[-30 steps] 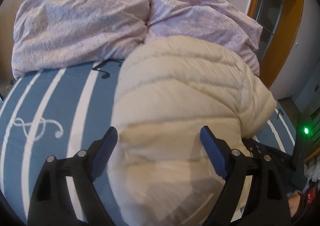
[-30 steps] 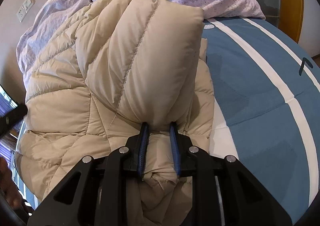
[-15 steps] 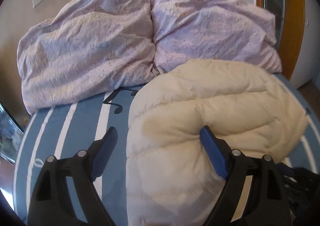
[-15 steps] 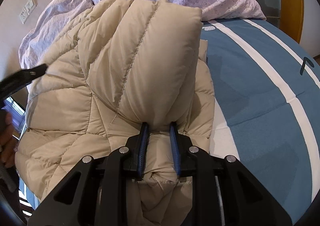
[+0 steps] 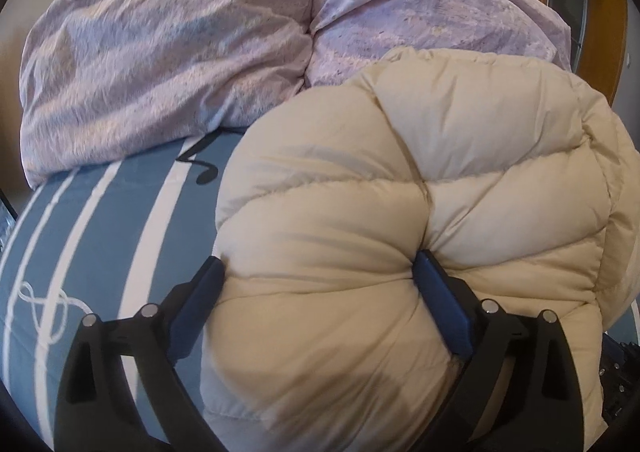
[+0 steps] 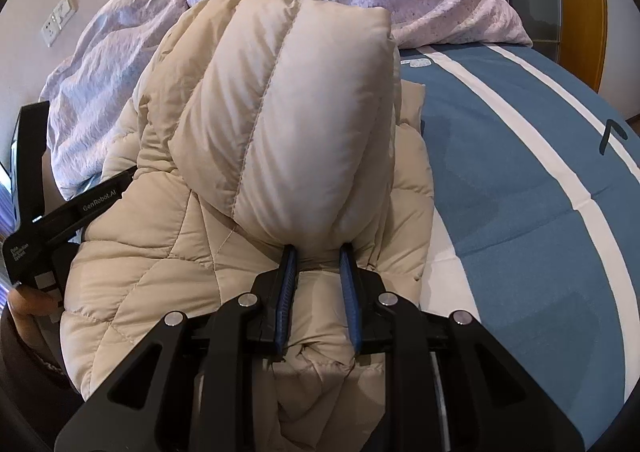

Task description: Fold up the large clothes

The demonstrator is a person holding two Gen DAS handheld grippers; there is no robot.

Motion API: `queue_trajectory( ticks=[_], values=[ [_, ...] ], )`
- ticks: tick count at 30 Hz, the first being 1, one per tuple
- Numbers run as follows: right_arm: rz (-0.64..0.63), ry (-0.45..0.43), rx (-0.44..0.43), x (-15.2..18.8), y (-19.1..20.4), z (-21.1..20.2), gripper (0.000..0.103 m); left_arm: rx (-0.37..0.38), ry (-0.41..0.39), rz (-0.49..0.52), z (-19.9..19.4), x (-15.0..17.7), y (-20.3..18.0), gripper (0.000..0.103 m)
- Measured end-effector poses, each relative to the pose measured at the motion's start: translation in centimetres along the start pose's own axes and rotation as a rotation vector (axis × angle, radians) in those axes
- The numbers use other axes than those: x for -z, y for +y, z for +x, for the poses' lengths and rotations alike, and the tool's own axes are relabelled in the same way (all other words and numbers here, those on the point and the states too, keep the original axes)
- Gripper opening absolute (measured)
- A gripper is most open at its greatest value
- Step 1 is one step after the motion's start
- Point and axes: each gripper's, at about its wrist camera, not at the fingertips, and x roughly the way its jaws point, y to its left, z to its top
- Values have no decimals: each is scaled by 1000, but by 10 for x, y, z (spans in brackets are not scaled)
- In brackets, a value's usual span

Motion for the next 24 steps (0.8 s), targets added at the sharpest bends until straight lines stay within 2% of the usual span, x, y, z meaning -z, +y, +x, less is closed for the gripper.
queue_trajectory(
  ticks=[5,13,24],
  values=[
    [-11,-5,10,0,1,0,23,-27,-2,7,2,4,-4,97],
    [-15,-7,18,0,2,1,23,-19,39,-15,9,3,1,101],
    [-8,-8,12,0,1,1,23,-21,47,-17,12,5,0,101]
  ],
)
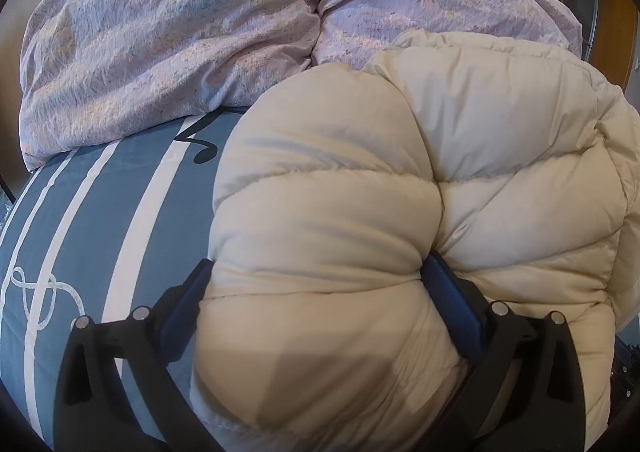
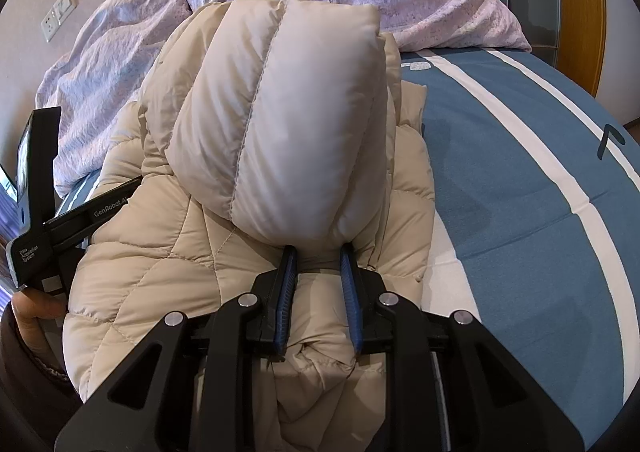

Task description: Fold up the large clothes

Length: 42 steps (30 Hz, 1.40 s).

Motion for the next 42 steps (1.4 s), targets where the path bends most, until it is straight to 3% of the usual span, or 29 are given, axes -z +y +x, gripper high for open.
queue_trajectory(
  ticks=[30,38,42],
  values=[
    [-1,-8,-23,-1,-6,1,24,-10,-7,3,0,1,-1,101],
    [0,-34,-53,-17,-4,-31,27,-6,-16,3,-16,0,3,101],
    [2,-97,-93,-31,3,-53,37,8,-12,-5,-25,4,2,101]
  ],
)
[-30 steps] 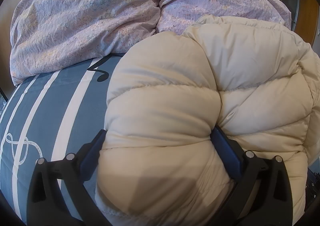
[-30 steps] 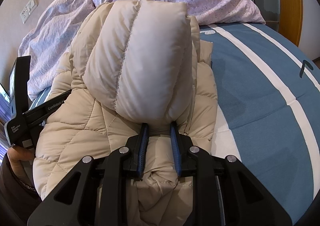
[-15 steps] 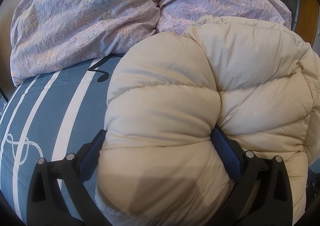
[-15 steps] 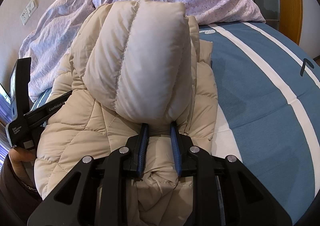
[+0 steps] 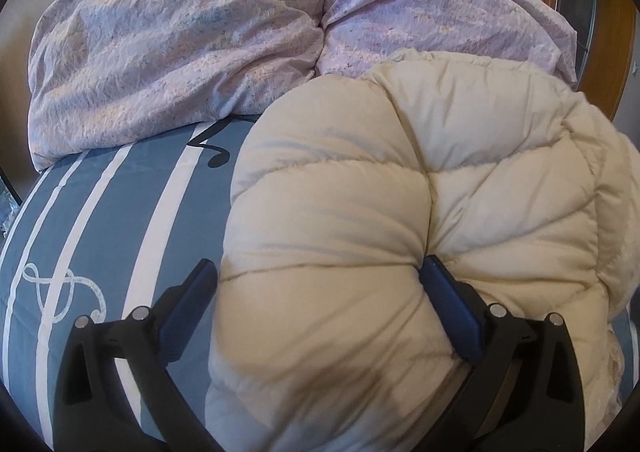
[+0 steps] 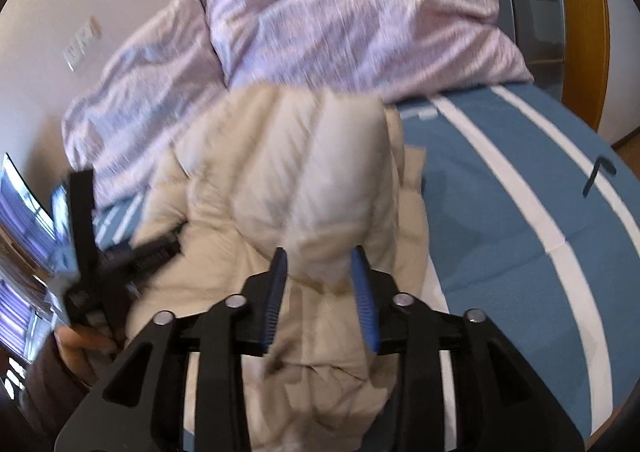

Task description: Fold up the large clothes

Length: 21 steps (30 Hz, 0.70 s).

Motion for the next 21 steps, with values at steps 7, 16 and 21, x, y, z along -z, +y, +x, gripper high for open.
queue_trajectory(
  ticks=[7,16,21],
  values=[
    [-25,-19,-10,-18,17,18,37,-10,-18,22,-8,8,-12,101],
    [16,13,108,-26,-5,65,35,-3,-30,18,-11,7,-16,101],
    [8,31,134,-27,-6,76,35,-8,-33,13,-8,5,-18,101]
  ],
)
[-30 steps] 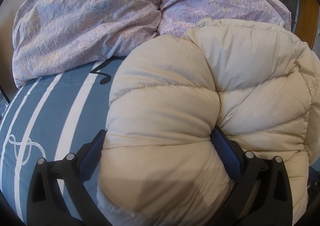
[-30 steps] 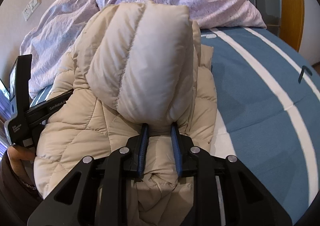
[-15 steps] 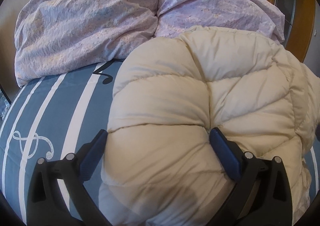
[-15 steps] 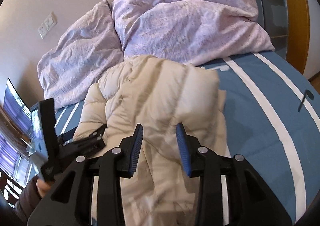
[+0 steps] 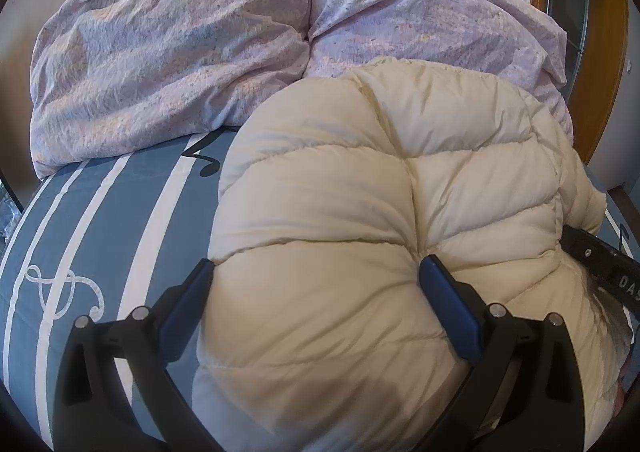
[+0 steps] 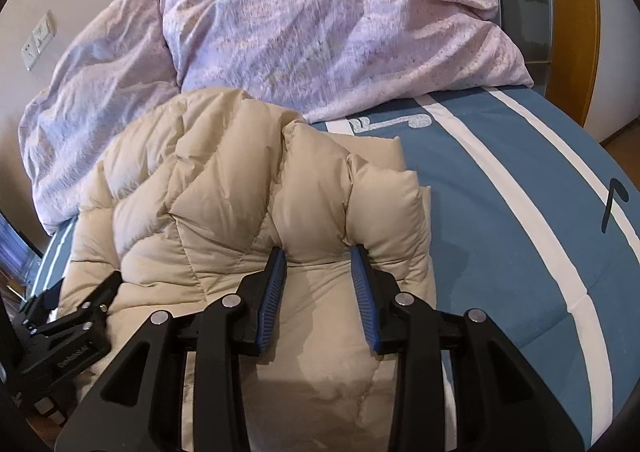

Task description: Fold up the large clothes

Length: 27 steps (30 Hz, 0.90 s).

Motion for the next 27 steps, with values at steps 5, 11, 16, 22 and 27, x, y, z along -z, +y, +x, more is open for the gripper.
queue_trajectory(
  ticks=[5,11,16,22,27],
  values=[
    [-7,13,11,2,1,5,36,0,1,4,2,-1,0,101],
    [-6,19,21,7,1,8,36,-1,-4,18,5,-1,-2,101],
    [-1,20,19,8,0,10,36,1,4,20,9,-1,-2,101],
    [-8,8,25,9,0,11,36,-5,-5,25,11,2,-3,101],
    [-21,-9,36,11,0,12,36,-2,1,23,12,1,-3,101]
  ],
)
